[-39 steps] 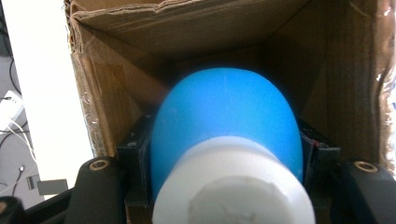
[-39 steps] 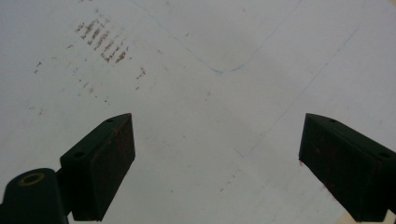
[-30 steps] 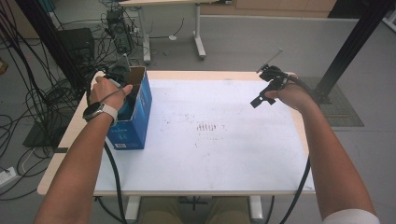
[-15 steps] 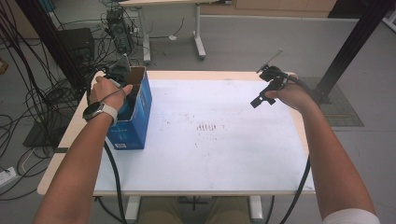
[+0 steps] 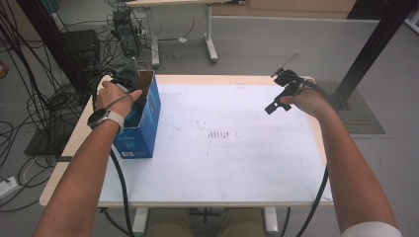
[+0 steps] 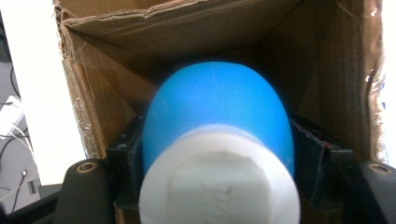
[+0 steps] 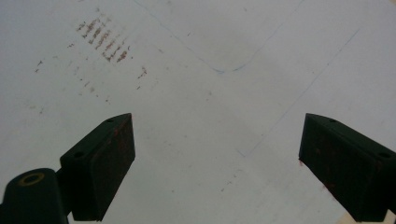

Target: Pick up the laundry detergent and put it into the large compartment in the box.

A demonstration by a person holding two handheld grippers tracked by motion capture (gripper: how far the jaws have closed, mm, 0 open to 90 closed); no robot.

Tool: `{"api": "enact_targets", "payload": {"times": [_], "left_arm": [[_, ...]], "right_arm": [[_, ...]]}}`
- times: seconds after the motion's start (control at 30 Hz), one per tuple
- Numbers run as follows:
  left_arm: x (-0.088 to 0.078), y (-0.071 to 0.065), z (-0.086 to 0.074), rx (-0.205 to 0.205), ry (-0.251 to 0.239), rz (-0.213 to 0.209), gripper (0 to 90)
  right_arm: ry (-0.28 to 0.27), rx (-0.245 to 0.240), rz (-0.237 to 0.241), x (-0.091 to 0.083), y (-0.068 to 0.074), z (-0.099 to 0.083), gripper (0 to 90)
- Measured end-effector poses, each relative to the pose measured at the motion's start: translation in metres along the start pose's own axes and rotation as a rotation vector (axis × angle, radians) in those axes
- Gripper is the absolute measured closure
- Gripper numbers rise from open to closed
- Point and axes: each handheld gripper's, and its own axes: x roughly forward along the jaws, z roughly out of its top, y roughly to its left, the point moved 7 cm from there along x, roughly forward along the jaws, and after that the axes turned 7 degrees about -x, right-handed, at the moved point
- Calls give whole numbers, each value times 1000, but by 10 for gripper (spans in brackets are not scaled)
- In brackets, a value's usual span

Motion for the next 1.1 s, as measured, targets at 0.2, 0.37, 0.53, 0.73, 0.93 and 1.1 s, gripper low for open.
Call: {"api": "enact_targets", "payload": {"times": [0.2, 0.37, 0.53, 0.73, 0.93, 1.1], "left_arm": [[-3, 5, 0, 2, 3, -25, 278], [-6, 9, 2, 4, 21, -51, 277], [-9, 12, 1, 1, 19, -68, 277], [-17, 15, 1, 1, 17, -76, 227], [-28, 12, 1, 23, 16, -72, 119], [-38, 11, 0, 46, -3, -84, 85]], "right_arm": [[0, -1, -2, -1, 0, 0, 107], [1, -2, -1, -1, 1, 1, 107], [2, -3, -1, -2, 2, 1, 107], [1, -4, -2, -3, 3, 0, 107], [3, -10, -2, -2, 5, 2, 107], [0, -10, -2, -4, 5, 1, 108]]}}
